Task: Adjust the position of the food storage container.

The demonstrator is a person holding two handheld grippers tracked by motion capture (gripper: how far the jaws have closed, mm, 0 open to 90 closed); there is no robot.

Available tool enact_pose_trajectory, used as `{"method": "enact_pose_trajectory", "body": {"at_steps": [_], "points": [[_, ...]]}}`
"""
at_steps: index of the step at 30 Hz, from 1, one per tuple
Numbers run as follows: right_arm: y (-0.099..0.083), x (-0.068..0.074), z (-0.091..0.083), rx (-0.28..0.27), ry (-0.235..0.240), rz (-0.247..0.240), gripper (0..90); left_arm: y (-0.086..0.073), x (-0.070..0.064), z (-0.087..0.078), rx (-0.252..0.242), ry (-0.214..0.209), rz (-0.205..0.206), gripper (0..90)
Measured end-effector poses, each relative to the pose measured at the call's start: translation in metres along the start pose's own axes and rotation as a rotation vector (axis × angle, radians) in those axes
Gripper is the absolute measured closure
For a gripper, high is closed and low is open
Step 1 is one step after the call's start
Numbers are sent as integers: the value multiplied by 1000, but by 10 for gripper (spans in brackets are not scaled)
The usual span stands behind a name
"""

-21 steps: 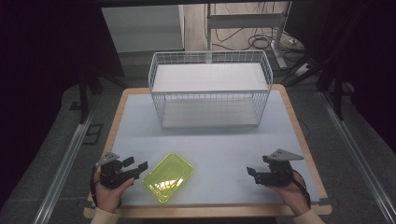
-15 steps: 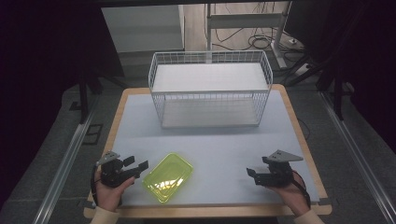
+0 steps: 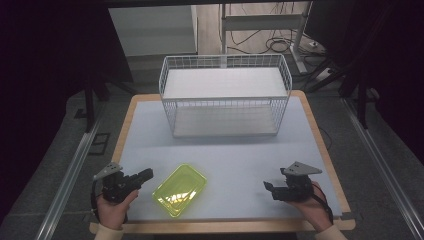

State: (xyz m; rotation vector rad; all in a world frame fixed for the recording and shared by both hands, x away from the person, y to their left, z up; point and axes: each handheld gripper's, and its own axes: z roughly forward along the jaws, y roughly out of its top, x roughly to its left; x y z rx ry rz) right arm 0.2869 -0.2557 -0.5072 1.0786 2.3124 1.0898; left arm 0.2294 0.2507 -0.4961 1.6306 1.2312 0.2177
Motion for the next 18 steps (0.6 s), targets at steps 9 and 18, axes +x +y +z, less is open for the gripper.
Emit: {"method": "enact_pose_trajectory", "body": {"at_steps": [9, 18], "points": [[0, 0, 0, 4, -5, -4, 195, 2, -47, 13, 108, -126, 112, 898], [1, 2, -1, 3, -5, -10, 195, -12, -89, 25, 223, -178, 211, 899]]}}
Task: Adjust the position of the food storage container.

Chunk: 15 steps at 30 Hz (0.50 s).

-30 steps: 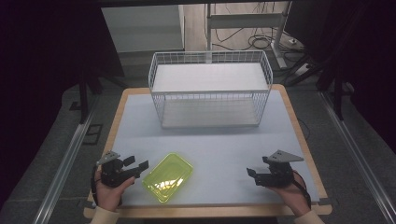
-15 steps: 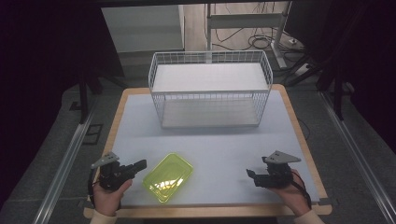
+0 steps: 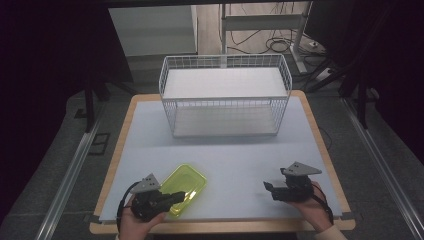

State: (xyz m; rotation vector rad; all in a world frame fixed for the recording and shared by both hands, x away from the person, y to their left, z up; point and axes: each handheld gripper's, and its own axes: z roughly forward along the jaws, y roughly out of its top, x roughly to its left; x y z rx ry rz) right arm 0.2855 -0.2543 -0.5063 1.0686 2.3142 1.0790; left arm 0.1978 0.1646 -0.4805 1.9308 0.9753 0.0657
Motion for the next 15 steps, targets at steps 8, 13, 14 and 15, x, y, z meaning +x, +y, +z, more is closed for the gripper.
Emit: {"method": "enact_pose_trajectory", "body": {"at_steps": [8, 13, 14, 15], "points": [[-1, 0, 1, 6, -1, 0, 195, -8, -13, 16, 98, -27, 21, 899], [-1, 0, 1, 9, -2, -3, 195, -15, -18, 22, 153, -12, 38, 899], [-1, 0, 2, 12, 0, -4, 196, -18, -20, 23, 174, 16, 50, 899], [-1, 1, 2, 14, -1, -3, 195, -19, -21, 22, 177, 23, 51, 900]]}}
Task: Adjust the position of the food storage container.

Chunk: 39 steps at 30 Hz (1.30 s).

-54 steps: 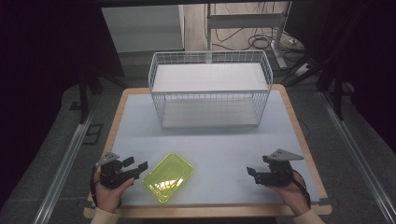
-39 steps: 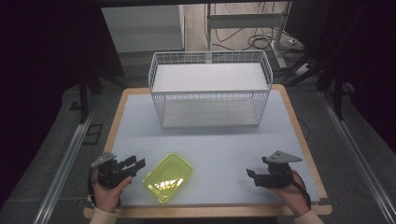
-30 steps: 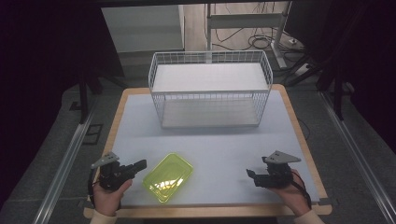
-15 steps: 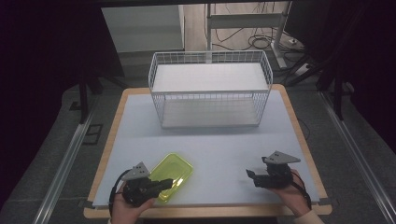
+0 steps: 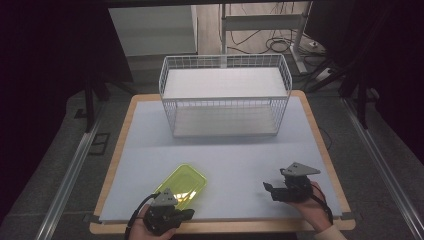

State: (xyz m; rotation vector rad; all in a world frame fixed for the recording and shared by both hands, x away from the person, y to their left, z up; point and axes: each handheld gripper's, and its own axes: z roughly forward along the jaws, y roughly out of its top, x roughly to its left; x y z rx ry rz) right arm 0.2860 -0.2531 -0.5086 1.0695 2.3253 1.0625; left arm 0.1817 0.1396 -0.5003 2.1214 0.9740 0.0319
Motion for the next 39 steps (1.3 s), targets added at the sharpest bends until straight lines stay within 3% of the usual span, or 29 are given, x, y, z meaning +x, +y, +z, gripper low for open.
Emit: {"method": "enact_pose_trajectory", "body": {"at_steps": [3, 5, 11, 15, 22, 39], "points": [[0, 0, 0, 1, -1, -5, 195, -2, 0, -1, 8, 8, -4, 900], [0, 0, 0, 0, -2, -7, 195, -3, 1, 0, 33, 47, 7, 900], [0, 0, 0, 2, -3, -7, 195, -4, 3, 0, 48, 39, 9, 900], [0, 0, 0, 2, -2, -6, 195, -5, 10, -2, 62, 62, 5, 900], [0, 0, 0, 5, -2, -9, 196, -7, 24, -6, 48, 90, -39, 900], [-1, 0, 1, 12, 0, -12, 196, -7, 42, -13, 23, 123, -70, 899]]}}
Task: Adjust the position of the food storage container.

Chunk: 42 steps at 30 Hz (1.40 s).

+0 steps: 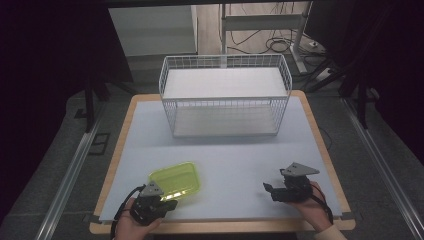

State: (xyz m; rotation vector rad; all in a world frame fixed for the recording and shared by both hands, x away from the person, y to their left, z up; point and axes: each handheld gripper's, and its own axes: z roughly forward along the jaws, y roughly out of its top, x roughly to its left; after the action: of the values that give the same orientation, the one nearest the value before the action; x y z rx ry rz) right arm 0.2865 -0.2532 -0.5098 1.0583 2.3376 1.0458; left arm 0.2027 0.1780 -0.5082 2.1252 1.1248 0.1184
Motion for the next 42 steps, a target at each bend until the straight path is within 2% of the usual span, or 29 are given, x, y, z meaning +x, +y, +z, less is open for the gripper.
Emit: {"method": "enact_pose_trajectory", "body": {"at_steps": [3, 7, 12, 18, 19, 24, 25, 26, 27, 28, 29, 30, 31, 35, 36, 37, 38, 39, 41, 42], "points": [[0, 0, 0, 1, 0, 0, 195, 0, 6, -1, 1, 32, -5, 900], [0, 0, 1, 2, 1, -3, 195, -1, 12, -1, -13, 24, -32, 900], [0, 1, 2, 5, 4, -3, 195, 2, 15, -2, -21, 37, -32, 900], [0, 2, 2, 9, 7, -8, 195, 4, 23, 0, -26, 37, -54, 900], [0, 2, 2, 11, 9, -8, 195, 4, 22, -1, -24, 14, -60, 899], [0, 2, 2, 8, 7, -7, 195, 2, 17, -5, -36, 0, -50, 899], [0, 2, 2, 11, 8, -7, 195, 2, 14, -11, -59, -22, -49, 899], [0, 2, 1, 11, 7, -8, 196, 2, 14, -11, -59, -22, -49, 899], [0, 2, 1, 11, 6, -7, 195, 3, 12, -21, -89, -47, -50, 899], [0, 2, 1, 11, 6, -7, 195, 3, 12, -21, -89, -47, -50, 899], [0, 1, 1, 7, 4, -4, 196, 4, 10, -29, -114, -34, -51, 899], [0, 1, 1, 7, 4, -4, 196, 4, 10, -29, -114, -34, -51, 899], [0, 1, 1, 6, 4, -3, 196, 6, 13, -36, -137, -16, -51, 899], [0, 1, 1, 8, 5, -7, 195, 6, 28, -49, -179, 30, -86, 899], [0, 1, 1, 8, 5, -6, 196, 6, 28, -49, -179, 30, -86, 899], [0, 1, 1, 7, 4, -4, 195, 5, 37, -55, -200, 67, -106, 899], [0, 1, 1, 7, 4, -4, 195, 5, 37, -55, -200, 67, -106, 899], [0, 0, 0, 6, 1, -4, 195, 3, 47, -58, -212, 85, -133, 899], [0, 0, 0, 4, -1, 0, 196, 1, 58, -59, -219, 118, -155, 899], [0, 0, 0, 4, -1, 0, 196, 1, 58, -59, -219, 118, -155, 899]]}}
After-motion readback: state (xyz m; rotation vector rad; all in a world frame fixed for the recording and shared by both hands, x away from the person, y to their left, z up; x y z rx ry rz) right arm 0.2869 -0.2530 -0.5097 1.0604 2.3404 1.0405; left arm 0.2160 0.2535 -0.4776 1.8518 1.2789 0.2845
